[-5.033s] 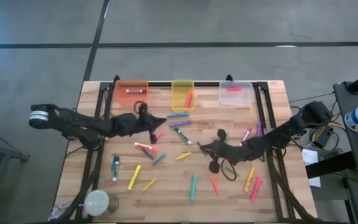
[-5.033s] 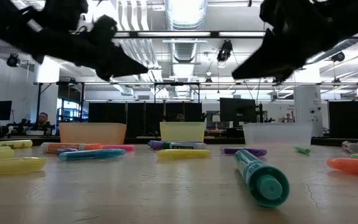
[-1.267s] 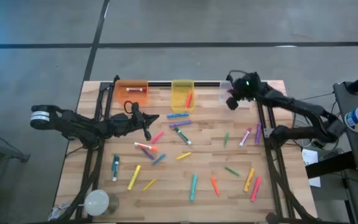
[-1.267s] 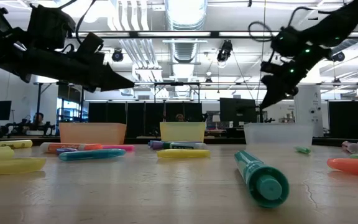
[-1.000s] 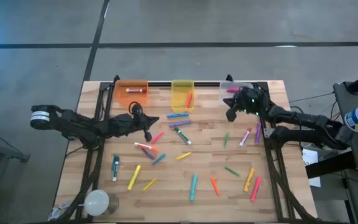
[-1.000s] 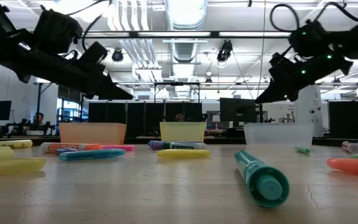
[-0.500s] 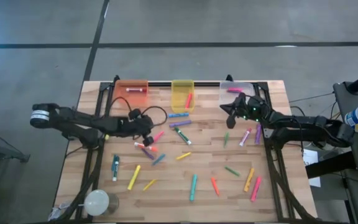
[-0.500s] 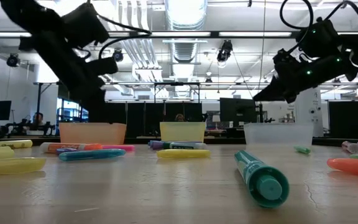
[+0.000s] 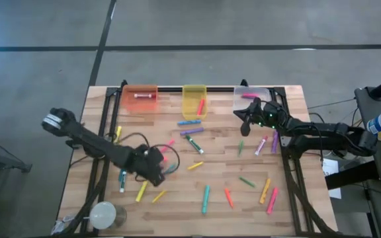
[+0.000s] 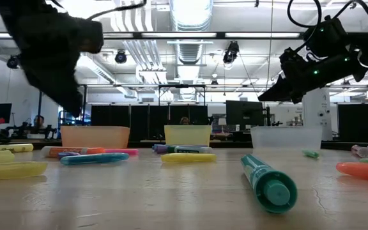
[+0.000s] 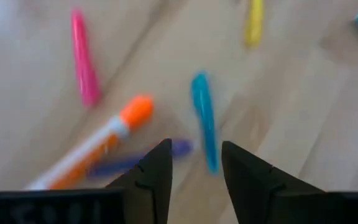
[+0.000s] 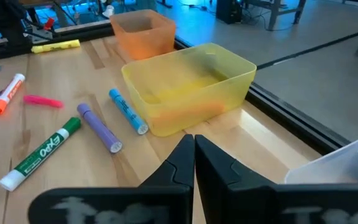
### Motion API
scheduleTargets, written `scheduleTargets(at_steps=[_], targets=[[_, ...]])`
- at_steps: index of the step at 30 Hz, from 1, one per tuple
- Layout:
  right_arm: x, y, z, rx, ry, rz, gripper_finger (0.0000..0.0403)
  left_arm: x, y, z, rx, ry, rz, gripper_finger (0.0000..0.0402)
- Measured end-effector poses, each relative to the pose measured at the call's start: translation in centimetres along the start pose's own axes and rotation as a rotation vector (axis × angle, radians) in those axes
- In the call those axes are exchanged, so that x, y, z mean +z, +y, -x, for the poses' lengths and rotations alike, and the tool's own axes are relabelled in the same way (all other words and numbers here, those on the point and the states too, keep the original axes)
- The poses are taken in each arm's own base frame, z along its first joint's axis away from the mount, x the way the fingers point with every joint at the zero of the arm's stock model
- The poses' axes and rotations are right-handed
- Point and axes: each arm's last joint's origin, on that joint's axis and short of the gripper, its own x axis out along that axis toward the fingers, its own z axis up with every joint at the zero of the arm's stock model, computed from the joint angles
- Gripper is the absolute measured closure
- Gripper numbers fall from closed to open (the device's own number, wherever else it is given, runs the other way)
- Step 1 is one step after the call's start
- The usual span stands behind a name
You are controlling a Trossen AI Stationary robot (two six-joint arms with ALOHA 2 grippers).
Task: Pick & Place Markers
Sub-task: Put the bottom yellow highlighter pen into the yellow bin
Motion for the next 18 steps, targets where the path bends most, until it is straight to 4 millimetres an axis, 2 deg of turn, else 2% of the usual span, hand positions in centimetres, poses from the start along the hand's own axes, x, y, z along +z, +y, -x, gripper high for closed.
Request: scheduleTargets(at_steps=[5, 9, 18], targets=[[-0.4, 0.2, 0.0, 0.011, 0.018, -0.011, 0.0394, -1.0, -1.4, -0.8, 0.116, 0.175, 0.055, 0.0268], [-0.6, 0.5, 0.0, 0.029, 0.024, -0.006, 0.0394, -1.6, -2.3, -1.4, 0.09, 0.302, 0.095, 0.0268], [-0.6, 1.1, 0.0, 0.057, 0.026, 0.002, 0.0394, -2.9, -2.3, -1.2, 0.138, 0.357, 0.209, 0.0268]])
